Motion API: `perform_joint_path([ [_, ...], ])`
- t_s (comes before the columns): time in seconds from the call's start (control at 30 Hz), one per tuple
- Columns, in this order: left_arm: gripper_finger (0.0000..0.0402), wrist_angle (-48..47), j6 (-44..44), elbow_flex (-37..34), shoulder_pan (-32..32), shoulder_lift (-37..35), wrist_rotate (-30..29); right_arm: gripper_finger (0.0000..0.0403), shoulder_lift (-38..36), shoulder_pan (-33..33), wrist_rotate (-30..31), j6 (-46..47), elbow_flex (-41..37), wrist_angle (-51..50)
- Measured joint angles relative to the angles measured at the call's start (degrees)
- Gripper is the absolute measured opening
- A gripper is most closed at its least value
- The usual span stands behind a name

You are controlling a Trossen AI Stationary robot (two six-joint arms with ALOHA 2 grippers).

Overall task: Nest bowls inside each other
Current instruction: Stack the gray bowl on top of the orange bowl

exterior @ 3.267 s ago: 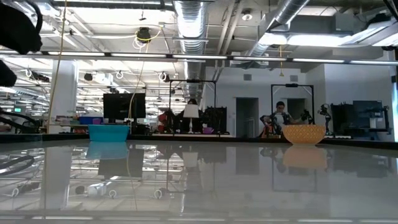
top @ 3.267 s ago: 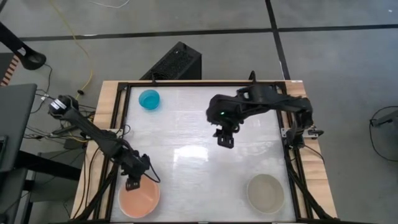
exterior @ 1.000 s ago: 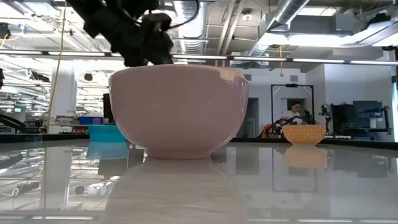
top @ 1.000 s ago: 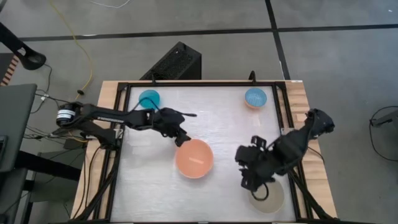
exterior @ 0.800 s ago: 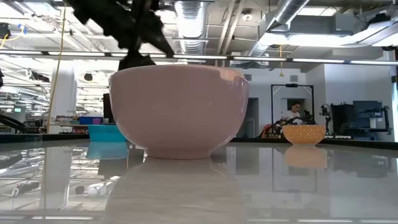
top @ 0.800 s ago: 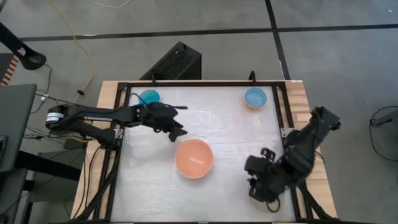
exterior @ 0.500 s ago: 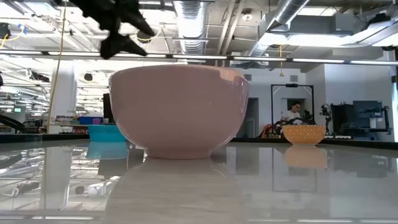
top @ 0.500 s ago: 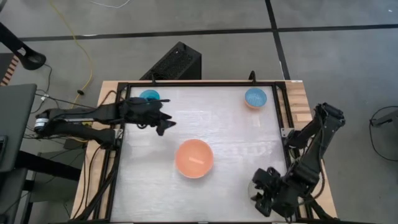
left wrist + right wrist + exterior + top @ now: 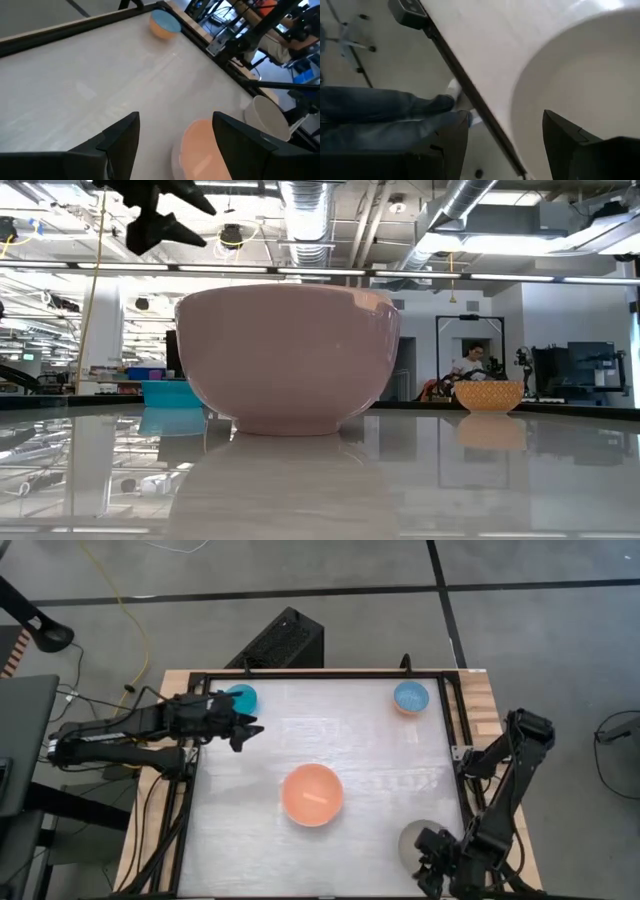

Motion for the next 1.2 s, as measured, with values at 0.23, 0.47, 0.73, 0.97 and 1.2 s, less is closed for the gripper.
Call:
perform_joint_path([
  [0.23, 0.0238, -2.11, -0.11, 0.00, 0.00, -0.20, -0.02, 0.0221, 0.01, -0.72, 0.13, 0.23, -3.68, 5.58],
  [0.47, 0.0238, -1.92, -0.18, 0.00, 0.00, -0.22, -0.68, 0.0221, 0.86, -0.68, 0.21, -1.10, -3.67, 3.99],
  [0.73, 0.0238, -2.01, -0.96, 0.00, 0.00, -0.22, -0.70, 0.0220, 9.90, -0.66, -4.59, -1.34, -3.62, 14.54],
  [0.97, 0.0238, -1.97, -1.14, 0.00, 0.00, -0.22, -2.38, 0.0108, 15.51, -0.70, -11.53, -0.15, -3.30, 16.99],
  [1.2, 0.0238, -1.96, -2.12, 0.00, -0.01, -0.22, -2.47, 0.0014, 9.86, -4.45, -5.65, -9.82, -3.58, 14.44],
])
